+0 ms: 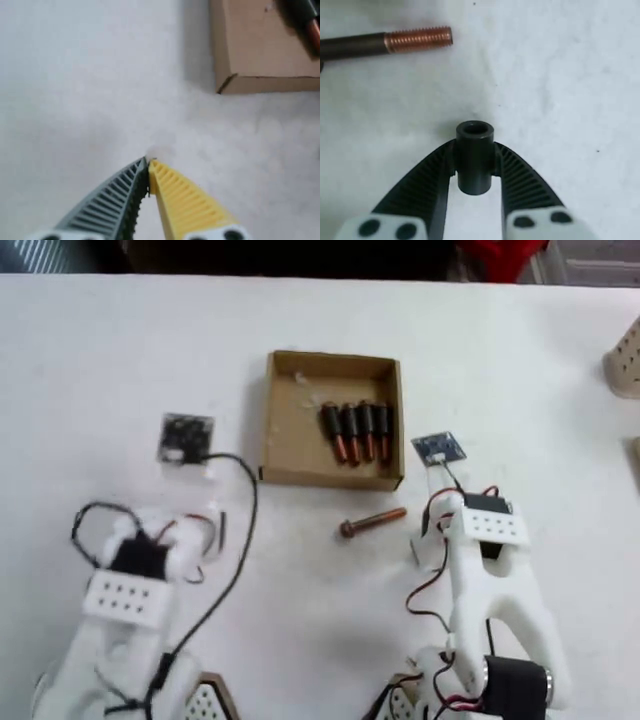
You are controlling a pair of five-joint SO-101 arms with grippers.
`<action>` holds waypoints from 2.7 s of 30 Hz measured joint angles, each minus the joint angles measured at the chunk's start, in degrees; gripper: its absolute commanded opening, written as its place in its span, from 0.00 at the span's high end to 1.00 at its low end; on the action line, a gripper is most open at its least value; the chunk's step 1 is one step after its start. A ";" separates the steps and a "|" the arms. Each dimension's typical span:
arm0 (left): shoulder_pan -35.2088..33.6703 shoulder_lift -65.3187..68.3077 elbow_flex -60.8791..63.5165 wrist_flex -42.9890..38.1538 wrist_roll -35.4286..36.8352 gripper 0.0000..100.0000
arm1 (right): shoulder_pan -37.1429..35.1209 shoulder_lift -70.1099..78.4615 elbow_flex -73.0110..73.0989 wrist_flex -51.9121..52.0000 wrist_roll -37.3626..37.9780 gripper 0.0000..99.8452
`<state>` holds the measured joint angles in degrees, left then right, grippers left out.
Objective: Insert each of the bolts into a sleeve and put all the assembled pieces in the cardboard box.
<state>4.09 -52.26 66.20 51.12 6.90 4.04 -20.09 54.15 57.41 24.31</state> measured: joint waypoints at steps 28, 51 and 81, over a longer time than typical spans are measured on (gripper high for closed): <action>38.33 21.27 -9.76 -24.62 16.70 0.82 | 2.90 0.00 1.85 -3.43 -0.09 0.98; 38.95 52.04 -24.88 -25.49 23.03 0.98 | 2.90 0.00 1.85 -3.43 -0.09 0.98; 33.49 64.88 -38.07 -14.86 29.10 0.98 | 2.90 0.00 1.85 -3.43 0.00 0.98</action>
<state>37.58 12.62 28.13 36.26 36.00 6.95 -20.09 56.00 53.98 24.31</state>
